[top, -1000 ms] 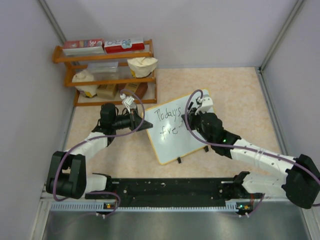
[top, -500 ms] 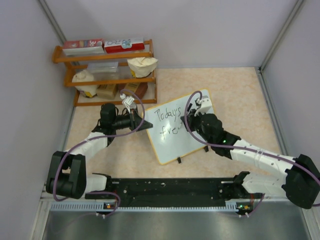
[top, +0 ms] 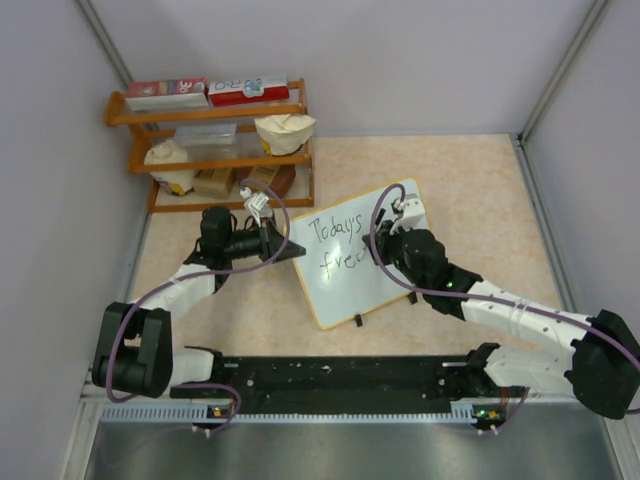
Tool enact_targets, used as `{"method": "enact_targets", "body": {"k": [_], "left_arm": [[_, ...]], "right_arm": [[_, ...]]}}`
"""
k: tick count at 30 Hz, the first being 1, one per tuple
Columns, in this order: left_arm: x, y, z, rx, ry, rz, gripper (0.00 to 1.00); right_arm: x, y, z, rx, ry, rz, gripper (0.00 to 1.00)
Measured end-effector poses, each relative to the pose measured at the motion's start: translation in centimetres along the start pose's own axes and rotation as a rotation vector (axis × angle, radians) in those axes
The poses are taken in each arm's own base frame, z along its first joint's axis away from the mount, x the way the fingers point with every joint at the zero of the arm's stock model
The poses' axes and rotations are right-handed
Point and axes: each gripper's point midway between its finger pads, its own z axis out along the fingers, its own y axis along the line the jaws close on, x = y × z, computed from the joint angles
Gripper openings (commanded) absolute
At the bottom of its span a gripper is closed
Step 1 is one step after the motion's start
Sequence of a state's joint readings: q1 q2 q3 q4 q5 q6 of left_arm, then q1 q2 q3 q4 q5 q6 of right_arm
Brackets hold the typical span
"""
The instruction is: Write a sentence on the whiteboard
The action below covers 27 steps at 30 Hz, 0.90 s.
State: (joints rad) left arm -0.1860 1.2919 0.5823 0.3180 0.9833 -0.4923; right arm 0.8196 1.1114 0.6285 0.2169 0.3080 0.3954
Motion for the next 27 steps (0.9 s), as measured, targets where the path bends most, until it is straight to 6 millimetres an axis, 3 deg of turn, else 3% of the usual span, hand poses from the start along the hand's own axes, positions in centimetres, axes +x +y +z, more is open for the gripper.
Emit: {"method": "enact_targets", "body": {"k": [17,27], "left_arm": [[0.0,0.0,0.0,0.001,0.0,0.001,0.0],[0.0,0.0,0.0,0.002,0.001,0.001,0.0]], "right_arm": [[0.3,1.3,-0.2,-0.071,0.012,0.03,0.0],[-3.9,-0.5,-1.0,-0.019,-0.12,0.082,0.0]]}}
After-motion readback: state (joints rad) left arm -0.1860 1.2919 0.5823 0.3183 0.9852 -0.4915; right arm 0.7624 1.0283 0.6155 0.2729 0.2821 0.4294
